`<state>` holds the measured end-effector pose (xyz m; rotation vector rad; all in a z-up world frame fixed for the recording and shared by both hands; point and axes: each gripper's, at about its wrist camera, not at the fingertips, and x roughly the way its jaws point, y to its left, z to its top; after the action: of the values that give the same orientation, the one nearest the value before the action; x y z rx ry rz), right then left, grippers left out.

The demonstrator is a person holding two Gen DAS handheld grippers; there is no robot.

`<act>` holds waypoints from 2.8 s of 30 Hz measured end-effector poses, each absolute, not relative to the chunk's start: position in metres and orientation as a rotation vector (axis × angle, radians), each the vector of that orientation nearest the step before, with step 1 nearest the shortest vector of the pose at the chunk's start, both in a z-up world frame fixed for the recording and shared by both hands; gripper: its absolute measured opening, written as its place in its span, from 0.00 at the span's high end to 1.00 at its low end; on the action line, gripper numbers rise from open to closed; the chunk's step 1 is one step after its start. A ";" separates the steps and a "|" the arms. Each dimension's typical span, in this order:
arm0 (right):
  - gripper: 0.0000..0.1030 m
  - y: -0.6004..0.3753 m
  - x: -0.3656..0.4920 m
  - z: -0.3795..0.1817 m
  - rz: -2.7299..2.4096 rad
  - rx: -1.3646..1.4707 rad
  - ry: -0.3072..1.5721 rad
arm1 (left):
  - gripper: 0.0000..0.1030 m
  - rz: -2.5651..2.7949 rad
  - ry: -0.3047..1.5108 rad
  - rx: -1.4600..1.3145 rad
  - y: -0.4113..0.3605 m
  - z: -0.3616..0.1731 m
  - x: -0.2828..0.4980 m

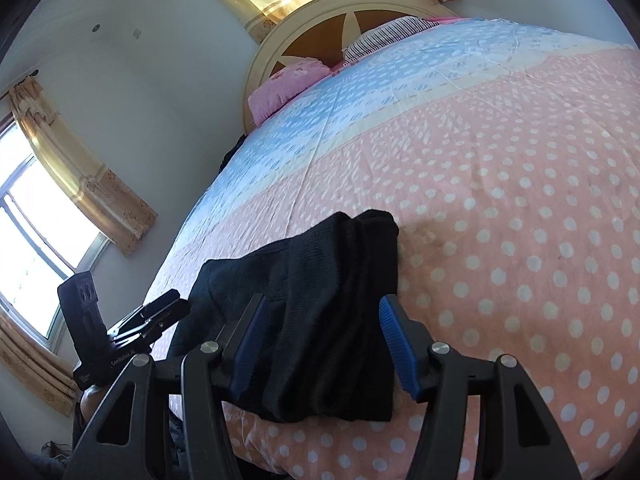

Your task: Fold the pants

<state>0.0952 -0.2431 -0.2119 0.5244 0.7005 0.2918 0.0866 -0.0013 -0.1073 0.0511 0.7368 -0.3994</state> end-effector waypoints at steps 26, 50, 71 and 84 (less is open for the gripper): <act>0.64 -0.256 0.083 -0.206 0.304 0.457 0.713 | 0.12 -0.361 0.765 0.082 0.009 -0.138 0.093; 0.65 -0.184 0.081 -0.193 0.389 0.178 0.700 | 0.05 -0.339 0.748 0.123 0.008 -0.126 0.102; 0.65 -0.108 0.102 -0.194 0.560 0.087 0.741 | 0.00 -0.325 0.788 0.172 0.020 -0.129 0.168; 0.64 -0.026 0.112 -0.240 0.768 0.033 0.882 | 0.00 -0.388 0.827 0.083 0.034 -0.143 0.172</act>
<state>0.1119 -0.0260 -0.2401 0.0335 0.8819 0.7675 0.1717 0.0343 -0.1432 0.0828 0.8267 -0.3876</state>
